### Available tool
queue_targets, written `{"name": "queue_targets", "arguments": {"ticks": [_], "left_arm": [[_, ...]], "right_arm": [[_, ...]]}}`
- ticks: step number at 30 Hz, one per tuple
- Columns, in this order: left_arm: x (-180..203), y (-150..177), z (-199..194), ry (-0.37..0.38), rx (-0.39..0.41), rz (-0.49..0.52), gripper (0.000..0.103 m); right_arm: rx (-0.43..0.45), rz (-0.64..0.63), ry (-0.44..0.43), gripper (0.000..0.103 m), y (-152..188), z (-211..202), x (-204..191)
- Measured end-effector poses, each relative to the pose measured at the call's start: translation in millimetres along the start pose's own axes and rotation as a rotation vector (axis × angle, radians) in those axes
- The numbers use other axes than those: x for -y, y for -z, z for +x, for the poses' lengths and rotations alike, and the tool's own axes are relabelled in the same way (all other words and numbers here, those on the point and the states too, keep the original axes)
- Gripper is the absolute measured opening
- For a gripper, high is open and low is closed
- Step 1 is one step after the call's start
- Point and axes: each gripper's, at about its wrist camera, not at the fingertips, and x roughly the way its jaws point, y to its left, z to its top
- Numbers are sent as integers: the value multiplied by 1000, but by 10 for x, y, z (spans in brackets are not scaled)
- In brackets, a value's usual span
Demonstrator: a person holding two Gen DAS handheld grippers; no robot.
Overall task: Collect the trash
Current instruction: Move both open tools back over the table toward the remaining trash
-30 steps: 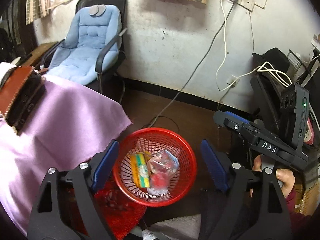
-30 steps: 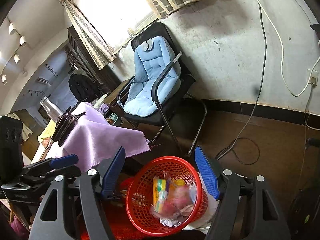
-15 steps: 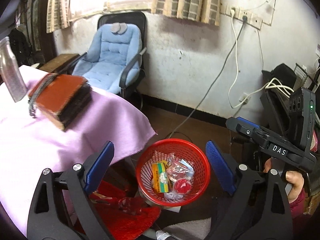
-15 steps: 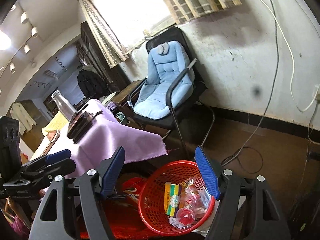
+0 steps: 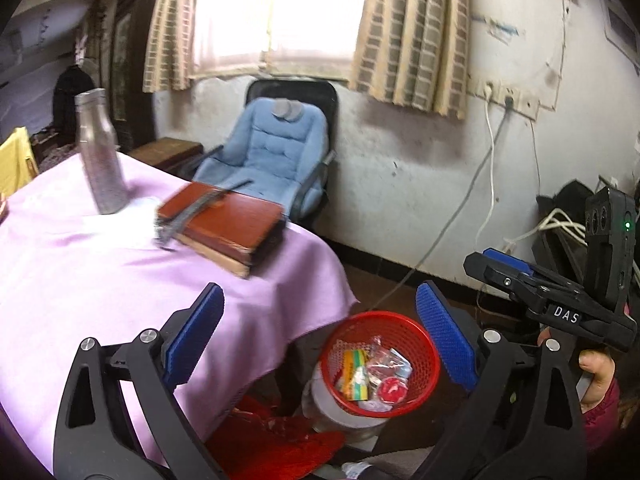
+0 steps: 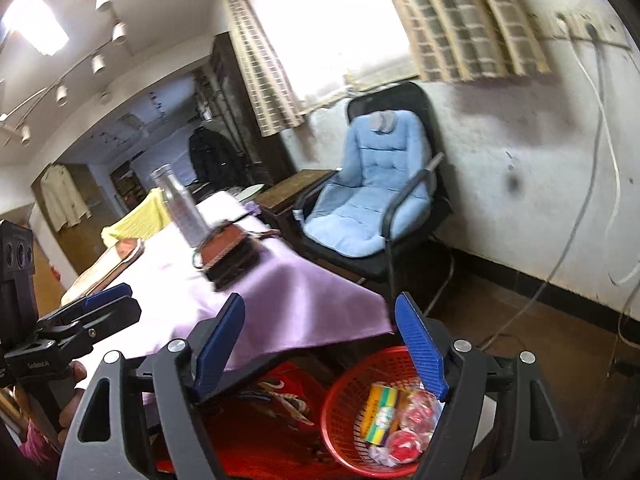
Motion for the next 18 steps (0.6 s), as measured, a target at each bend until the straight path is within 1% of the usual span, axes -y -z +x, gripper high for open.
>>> {"name": "queue_targets", "arguments": {"ticks": [9,13,18], "left_arm": [[-587,81,-707,-70,127,-94,96],[-854,177,-981,-102,168,-138,96],[-1290,335,-1279,-173,203,-203,96]], "right_arm": [[5,-159,-80,83,-99,-11,-924],[-18,-221,-131,84,-105,71,-1355],[-65,-275,-203,86,-84,279,-1840]]}}
